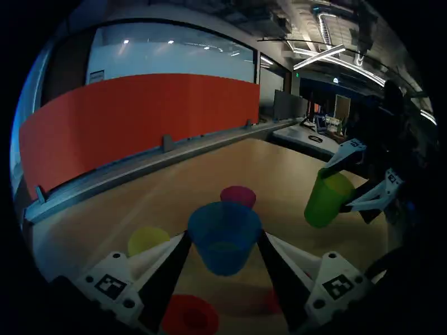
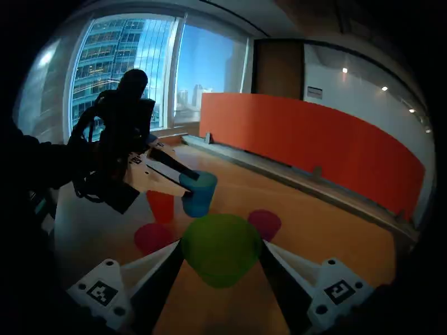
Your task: Pour water
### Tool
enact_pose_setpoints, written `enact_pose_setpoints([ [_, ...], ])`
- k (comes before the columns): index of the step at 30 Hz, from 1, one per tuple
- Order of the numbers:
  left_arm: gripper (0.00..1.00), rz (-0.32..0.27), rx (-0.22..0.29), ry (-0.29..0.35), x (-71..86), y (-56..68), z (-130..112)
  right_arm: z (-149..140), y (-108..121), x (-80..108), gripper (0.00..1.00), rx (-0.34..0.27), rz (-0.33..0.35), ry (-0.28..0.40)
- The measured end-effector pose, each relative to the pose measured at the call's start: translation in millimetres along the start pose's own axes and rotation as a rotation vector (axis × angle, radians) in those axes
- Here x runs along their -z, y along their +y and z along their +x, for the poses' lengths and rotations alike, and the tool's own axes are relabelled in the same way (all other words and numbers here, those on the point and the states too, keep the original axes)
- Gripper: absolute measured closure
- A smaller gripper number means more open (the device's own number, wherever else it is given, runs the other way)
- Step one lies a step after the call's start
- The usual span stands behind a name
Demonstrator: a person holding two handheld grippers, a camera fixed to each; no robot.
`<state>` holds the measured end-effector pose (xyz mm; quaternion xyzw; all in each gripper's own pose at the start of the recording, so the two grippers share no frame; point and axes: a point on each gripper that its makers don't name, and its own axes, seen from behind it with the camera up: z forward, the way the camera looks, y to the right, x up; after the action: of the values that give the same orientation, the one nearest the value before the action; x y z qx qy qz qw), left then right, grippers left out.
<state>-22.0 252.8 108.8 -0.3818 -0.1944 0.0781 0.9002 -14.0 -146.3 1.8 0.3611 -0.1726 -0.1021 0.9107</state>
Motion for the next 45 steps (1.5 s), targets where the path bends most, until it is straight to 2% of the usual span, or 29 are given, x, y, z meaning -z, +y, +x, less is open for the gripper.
enact_pose_setpoints([
  [15,0.15,0.027,-0.014,0.160,40.4,-0.5,48,23,-8,1.0,0.07,-0.004,0.004,0.059],
  [32,0.16,0.036,-0.004,0.267,68.4,3.5,76,44,-15,1.0,0.07,-0.026,0.019,0.120],
  [45,0.16,0.048,-0.005,0.295,88.5,1.5,85,58,-24,-0.1,0.07,-0.015,0.038,0.158],
])
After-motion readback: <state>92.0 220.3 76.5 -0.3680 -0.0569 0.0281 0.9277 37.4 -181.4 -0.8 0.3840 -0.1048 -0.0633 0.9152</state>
